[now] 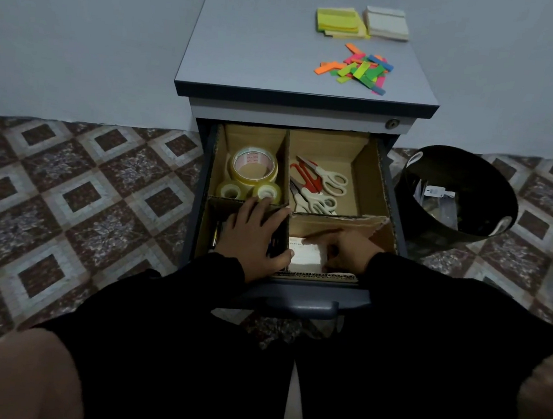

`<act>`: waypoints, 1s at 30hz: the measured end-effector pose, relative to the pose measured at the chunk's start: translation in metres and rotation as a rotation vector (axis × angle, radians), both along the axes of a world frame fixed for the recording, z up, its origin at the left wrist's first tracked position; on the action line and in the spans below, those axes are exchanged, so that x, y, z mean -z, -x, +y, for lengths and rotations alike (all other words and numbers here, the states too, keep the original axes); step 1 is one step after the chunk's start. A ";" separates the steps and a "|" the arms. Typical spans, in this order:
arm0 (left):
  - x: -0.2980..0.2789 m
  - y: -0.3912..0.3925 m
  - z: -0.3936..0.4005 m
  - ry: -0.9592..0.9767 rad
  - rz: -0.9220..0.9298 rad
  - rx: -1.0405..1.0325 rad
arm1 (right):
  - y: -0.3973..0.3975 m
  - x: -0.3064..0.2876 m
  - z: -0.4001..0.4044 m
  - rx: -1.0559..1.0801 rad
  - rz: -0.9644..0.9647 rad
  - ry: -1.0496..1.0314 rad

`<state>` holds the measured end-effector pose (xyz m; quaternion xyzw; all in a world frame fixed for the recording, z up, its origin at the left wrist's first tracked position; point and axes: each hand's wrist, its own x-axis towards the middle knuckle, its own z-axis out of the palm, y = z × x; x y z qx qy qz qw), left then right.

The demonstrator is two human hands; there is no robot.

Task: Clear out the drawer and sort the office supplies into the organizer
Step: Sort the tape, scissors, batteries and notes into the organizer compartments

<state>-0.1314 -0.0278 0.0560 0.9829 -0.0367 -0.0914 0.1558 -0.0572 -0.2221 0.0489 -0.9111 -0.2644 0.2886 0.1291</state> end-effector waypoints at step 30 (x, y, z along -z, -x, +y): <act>-0.152 -0.176 0.008 -0.103 -0.228 0.087 | -0.146 -0.160 -0.020 0.334 -0.019 -0.632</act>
